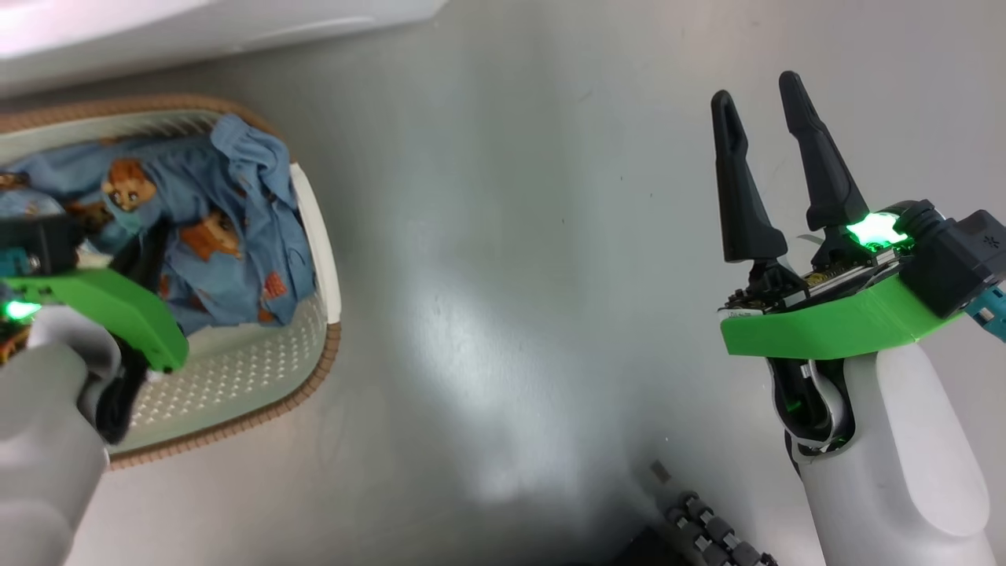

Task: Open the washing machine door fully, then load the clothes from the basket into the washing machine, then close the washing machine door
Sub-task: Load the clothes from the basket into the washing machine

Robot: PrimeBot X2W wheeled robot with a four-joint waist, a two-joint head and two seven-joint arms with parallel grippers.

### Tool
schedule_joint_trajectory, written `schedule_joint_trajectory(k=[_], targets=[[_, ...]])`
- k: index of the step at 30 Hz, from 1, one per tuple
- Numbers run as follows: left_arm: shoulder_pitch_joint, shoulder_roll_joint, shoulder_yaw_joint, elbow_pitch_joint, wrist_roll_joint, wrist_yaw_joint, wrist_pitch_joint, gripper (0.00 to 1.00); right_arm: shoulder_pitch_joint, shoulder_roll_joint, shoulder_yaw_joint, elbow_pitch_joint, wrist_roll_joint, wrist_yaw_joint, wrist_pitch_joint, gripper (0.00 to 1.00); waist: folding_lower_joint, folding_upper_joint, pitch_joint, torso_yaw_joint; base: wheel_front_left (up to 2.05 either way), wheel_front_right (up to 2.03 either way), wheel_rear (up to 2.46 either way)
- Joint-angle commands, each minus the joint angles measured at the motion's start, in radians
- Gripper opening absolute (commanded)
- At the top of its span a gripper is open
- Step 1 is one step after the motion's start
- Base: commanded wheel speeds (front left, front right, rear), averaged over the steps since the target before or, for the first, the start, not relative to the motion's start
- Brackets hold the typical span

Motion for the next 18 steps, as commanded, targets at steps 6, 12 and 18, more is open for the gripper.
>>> schedule_joint_trajectory(k=[6, 12, 18], targets=[[0.096, 0.041, 0.042, -0.056, -0.027, -0.003, -0.051, 0.0, 0.04, 0.006, 0.017, 0.002, -0.009, 0.009, -0.005, 1.0, 0.0, 0.0, -0.137, 0.046, 0.0, 0.0, 0.0], [0.179, 0.046, 0.195, -0.15, 0.058, -0.003, -0.053, 0.0, 0.062, 0.006, 0.017, 0.028, -0.022, 0.009, -0.005, 1.0, 0.0, 0.0, -0.25, 0.09, 0.0, 0.0, 0.0], [0.312, 0.028, 0.345, -0.237, 0.177, -0.003, -0.053, 0.0, 0.099, 0.005, 0.018, 0.064, -0.023, 0.009, -0.005, 1.0, 0.0, 0.0, -0.362, 0.129, 0.0, 0.0, 0.0]])
